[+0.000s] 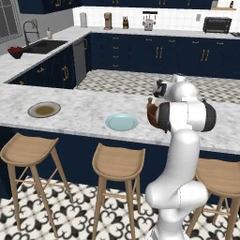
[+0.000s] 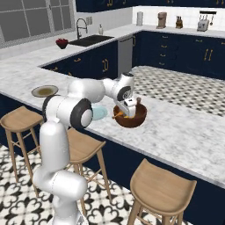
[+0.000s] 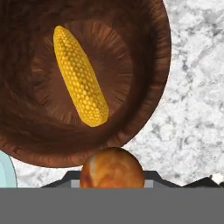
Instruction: Pick the chicken drumstick and corn from their plates and place them in the bowl. Then put the bowl in the fridge.
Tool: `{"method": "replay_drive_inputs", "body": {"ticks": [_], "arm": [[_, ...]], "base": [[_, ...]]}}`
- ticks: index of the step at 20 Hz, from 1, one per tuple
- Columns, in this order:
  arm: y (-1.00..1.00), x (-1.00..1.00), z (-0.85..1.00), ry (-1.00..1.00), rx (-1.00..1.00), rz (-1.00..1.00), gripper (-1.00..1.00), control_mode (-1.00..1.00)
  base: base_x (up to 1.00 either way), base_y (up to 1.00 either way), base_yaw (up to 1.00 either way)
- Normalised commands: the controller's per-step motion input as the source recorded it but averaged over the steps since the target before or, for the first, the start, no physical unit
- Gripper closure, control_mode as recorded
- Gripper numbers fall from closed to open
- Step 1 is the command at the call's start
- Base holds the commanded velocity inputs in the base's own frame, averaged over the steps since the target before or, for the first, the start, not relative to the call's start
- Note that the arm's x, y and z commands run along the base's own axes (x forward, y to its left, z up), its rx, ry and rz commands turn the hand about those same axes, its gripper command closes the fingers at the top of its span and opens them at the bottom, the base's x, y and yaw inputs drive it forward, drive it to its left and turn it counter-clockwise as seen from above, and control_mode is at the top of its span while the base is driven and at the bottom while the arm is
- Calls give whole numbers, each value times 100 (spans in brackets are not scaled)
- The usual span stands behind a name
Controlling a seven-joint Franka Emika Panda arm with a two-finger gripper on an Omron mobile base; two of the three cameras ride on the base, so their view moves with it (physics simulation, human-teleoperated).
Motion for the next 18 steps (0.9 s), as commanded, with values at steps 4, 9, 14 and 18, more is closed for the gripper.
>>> {"method": "replay_drive_inputs", "body": {"ticks": [4, 9, 14, 18], "arm": [[-26, 46, 5, 16, 15, 0, 100, -100], [-10, 67, 0, 2, 5, 0, 100, -100], [-1, 22, -44, -10, 1, -2, 100, -100], [-1, 23, -43, -1, 0, -4, 100, -100]], "base": [[0, 0, 0], [0, 0, 0], [0, 0, 0], [0, 0, 0]]}}
